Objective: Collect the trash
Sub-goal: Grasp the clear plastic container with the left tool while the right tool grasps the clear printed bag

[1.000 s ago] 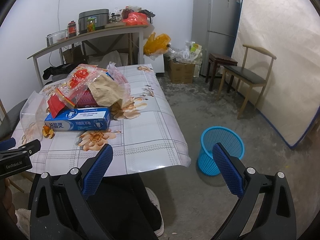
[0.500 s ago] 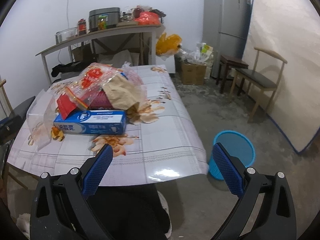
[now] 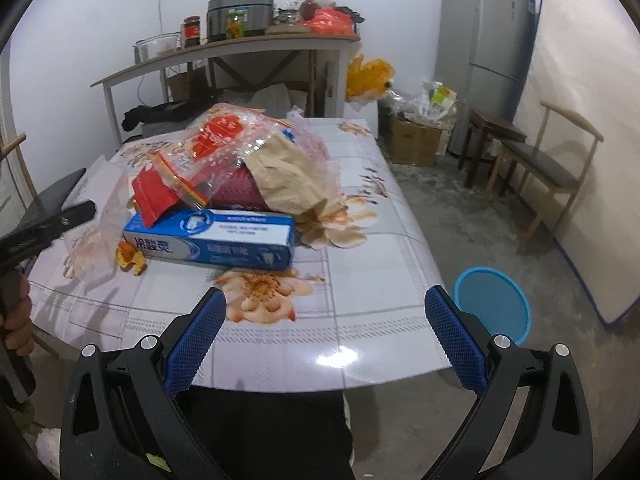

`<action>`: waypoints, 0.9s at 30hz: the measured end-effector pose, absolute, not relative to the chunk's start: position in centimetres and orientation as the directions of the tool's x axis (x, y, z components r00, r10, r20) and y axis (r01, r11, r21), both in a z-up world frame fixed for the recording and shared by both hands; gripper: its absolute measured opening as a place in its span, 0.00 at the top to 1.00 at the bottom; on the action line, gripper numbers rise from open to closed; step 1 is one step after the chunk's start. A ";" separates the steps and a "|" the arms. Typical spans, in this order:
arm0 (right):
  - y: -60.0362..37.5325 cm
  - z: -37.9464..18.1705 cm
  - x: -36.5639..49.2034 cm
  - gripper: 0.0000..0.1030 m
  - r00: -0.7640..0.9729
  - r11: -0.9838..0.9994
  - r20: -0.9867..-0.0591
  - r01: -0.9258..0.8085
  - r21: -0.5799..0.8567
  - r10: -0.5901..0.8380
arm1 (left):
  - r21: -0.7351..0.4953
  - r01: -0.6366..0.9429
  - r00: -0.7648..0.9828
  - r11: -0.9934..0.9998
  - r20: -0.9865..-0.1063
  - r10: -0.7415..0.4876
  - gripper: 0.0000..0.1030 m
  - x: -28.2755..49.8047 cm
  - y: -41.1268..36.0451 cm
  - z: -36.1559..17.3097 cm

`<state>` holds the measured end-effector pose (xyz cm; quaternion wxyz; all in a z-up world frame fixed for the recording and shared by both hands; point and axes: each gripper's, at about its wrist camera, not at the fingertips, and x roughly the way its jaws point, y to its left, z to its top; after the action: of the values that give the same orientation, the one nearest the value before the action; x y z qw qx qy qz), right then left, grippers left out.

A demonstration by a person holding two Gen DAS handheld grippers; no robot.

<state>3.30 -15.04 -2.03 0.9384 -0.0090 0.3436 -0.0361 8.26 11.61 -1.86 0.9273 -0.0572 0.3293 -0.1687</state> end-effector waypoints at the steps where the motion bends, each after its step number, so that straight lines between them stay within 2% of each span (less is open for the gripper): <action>1: -14.9 -1.9 3.5 0.07 0.764 0.998 -0.642 0.052 -0.038 -0.065 | -0.223 0.275 0.724 0.935 -0.592 -0.354 0.40 8.3 11.8 -2.0; 4: -14.3 -1.0 4.3 0.07 0.781 1.000 -0.625 -0.003 -0.013 -0.005 | -0.217 0.276 0.723 0.936 -0.595 -0.351 0.54 8.6 12.1 -2.3; 8: -13.3 0.2 5.8 0.07 0.793 0.996 -0.602 -0.088 0.034 0.090 | -0.173 0.289 0.742 0.942 -0.581 -0.335 0.79 8.2 12.4 -2.3; 11: -13.4 1.6 8.2 0.07 0.777 0.974 -0.588 -0.156 0.164 0.224 | -0.151 0.296 0.751 0.943 -0.573 -0.328 0.86 7.7 12.6 -2.1; 14: -14.0 2.3 11.2 0.09 0.737 0.926 -0.574 -0.198 0.320 0.356 | -0.153 0.295 0.754 0.943 -0.569 -0.328 0.88 7.4 12.9 -1.9; 17: -14.5 2.4 14.6 0.17 0.694 0.871 -0.562 -0.198 0.450 0.449 | -0.161 0.289 0.764 0.944 -0.555 -0.329 0.90 6.9 13.3 -1.6; 19: -14.7 2.2 16.8 0.24 0.679 0.850 -0.563 -0.177 0.497 0.471 | -0.150 0.289 0.772 0.946 -0.548 -0.323 0.90 6.7 13.5 -1.5; 27: -17.6 -0.5 22.4 0.37 0.639 0.792 -0.592 -0.044 0.609 0.491 | -0.159 0.310 0.766 0.937 -0.542 -0.345 0.90 6.7 13.6 -1.9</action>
<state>22.39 -17.60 -0.53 0.8600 0.2824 0.3955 0.1555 6.67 13.63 -1.89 0.9392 -0.0298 0.2942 -0.1745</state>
